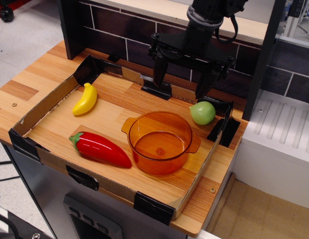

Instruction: Put banana in pot

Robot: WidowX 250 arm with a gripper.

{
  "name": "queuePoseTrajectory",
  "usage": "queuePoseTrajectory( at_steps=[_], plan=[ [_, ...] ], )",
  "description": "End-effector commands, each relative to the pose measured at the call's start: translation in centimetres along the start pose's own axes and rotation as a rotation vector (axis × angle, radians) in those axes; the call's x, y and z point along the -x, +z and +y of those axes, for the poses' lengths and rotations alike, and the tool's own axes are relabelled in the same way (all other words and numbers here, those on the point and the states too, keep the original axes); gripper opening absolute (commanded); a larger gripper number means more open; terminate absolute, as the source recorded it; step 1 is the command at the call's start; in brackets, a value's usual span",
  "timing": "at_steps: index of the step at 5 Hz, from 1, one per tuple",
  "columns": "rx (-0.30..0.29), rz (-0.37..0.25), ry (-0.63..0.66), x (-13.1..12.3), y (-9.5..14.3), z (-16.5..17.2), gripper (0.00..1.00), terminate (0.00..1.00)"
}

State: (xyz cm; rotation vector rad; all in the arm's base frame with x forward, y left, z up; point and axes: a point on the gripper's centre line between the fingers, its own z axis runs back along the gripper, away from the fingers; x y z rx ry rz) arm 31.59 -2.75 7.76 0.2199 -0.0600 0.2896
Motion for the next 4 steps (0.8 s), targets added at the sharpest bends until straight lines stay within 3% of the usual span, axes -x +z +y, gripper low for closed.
queuePoseTrajectory(
  at_steps=[1, 3, 4],
  plan=[
    [0.0, 0.0, 0.0, 0.0, 0.0, 0.0, 1.0, 0.0],
    [0.105, -0.107, -0.06, -1.2, 2.7, 6.0, 1.0, 0.0],
    [0.099, -0.134, -0.017, -2.2, 2.1, 9.2, 1.0, 0.0]
  ],
)
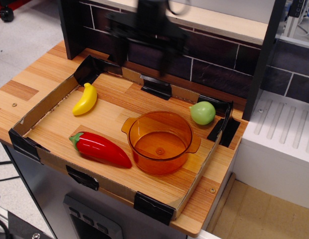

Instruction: Put banana in pot

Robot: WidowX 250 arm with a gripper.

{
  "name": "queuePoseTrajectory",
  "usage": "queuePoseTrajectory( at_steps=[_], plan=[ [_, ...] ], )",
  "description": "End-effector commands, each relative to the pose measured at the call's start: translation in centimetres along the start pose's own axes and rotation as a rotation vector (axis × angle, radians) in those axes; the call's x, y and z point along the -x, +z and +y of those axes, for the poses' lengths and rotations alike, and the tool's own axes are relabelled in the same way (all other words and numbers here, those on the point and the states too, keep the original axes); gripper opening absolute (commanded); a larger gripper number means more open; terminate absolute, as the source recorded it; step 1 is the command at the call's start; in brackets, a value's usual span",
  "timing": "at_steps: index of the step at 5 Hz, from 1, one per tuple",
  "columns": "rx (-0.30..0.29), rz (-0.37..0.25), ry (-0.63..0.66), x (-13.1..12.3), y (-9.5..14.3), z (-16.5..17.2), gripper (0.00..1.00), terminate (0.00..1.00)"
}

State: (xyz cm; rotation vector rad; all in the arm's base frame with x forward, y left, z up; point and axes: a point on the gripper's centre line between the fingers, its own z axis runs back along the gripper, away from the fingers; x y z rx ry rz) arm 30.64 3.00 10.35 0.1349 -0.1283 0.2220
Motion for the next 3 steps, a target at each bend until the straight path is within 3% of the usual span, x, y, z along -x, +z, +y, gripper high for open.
queuePoseTrajectory(
  at_steps=[1, 2, 3],
  plan=[
    [-0.013, -0.029, 0.103, -1.8, -0.9, 5.7, 1.0, 0.0],
    [-0.062, -0.024, 0.07, -1.4, -4.8, 7.0, 1.0, 0.0],
    [-0.052, 0.009, 0.057, -0.6, -6.8, 7.6, 1.0, 0.0]
  ],
)
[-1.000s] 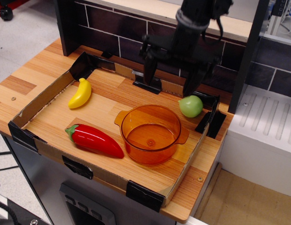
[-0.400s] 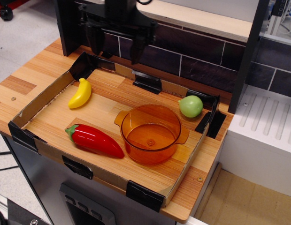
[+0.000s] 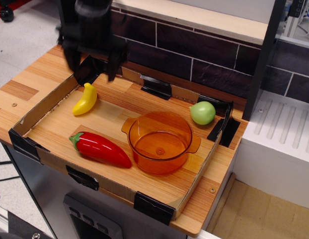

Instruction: Put banana in pot

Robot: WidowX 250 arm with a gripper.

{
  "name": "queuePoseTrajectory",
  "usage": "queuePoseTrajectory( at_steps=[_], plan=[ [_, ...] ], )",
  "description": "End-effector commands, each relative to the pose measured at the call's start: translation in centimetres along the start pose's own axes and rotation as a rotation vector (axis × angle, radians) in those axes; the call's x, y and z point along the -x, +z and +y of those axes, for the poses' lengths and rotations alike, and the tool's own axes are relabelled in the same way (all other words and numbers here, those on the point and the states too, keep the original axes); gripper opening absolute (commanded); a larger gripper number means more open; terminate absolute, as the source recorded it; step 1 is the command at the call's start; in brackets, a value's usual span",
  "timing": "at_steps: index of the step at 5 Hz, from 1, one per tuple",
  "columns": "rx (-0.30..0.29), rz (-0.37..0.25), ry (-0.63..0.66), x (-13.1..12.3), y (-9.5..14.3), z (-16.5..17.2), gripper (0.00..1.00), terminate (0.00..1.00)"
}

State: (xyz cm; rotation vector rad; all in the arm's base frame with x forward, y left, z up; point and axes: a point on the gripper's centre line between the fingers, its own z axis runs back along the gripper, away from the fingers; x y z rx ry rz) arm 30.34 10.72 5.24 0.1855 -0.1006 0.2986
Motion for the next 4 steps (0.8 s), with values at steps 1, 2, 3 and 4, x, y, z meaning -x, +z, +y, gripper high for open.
queuePoseTrajectory(
  at_steps=[1, 2, 3, 4],
  plan=[
    [0.011, 0.028, -0.018, 0.2, -1.9, 0.9, 1.0, 0.0],
    [0.01, 0.064, -0.015, 0.3, -3.1, 0.8, 1.0, 0.0],
    [0.009, 0.059, -0.008, 0.3, -3.4, 1.3, 1.0, 0.0],
    [-0.005, 0.091, -0.012, 0.2, -4.6, 1.7, 1.0, 0.0]
  ],
)
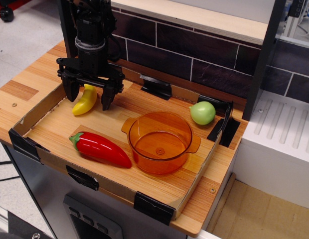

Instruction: Put banana in pot

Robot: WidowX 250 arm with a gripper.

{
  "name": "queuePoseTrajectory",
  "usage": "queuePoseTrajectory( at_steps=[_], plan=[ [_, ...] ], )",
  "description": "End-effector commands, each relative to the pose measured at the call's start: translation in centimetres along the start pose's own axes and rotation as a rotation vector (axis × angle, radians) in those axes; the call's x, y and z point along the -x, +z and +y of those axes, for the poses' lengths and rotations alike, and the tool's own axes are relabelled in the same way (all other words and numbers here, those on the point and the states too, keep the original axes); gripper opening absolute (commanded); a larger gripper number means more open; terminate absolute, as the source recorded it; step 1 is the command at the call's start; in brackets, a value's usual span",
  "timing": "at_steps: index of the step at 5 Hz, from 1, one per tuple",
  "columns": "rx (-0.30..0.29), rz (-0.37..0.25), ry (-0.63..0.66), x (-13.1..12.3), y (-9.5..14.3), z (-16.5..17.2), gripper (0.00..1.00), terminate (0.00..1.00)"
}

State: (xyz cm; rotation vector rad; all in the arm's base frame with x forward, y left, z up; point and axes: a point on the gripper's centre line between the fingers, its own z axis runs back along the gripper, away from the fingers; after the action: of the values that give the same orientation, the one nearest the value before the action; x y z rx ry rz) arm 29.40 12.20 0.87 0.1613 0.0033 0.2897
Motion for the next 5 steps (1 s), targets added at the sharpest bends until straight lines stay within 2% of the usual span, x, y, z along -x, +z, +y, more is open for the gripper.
queuePoseTrajectory(
  at_steps=[1, 2, 3, 4, 5],
  plan=[
    [0.017, -0.016, -0.002, -0.8, -0.1, 0.9, 0.0, 0.0],
    [0.03, -0.023, 0.004, -0.9, 0.3, 0.8, 0.0, 0.0],
    [0.065, -0.052, 0.029, -1.4, 2.8, 0.3, 0.0, 0.0],
    [0.096, -0.088, 0.036, -1.8, 5.8, -1.7, 0.0, 0.0],
    [0.129, -0.096, 0.055, -1.9, 8.6, -4.2, 0.0, 0.0]
  ],
)
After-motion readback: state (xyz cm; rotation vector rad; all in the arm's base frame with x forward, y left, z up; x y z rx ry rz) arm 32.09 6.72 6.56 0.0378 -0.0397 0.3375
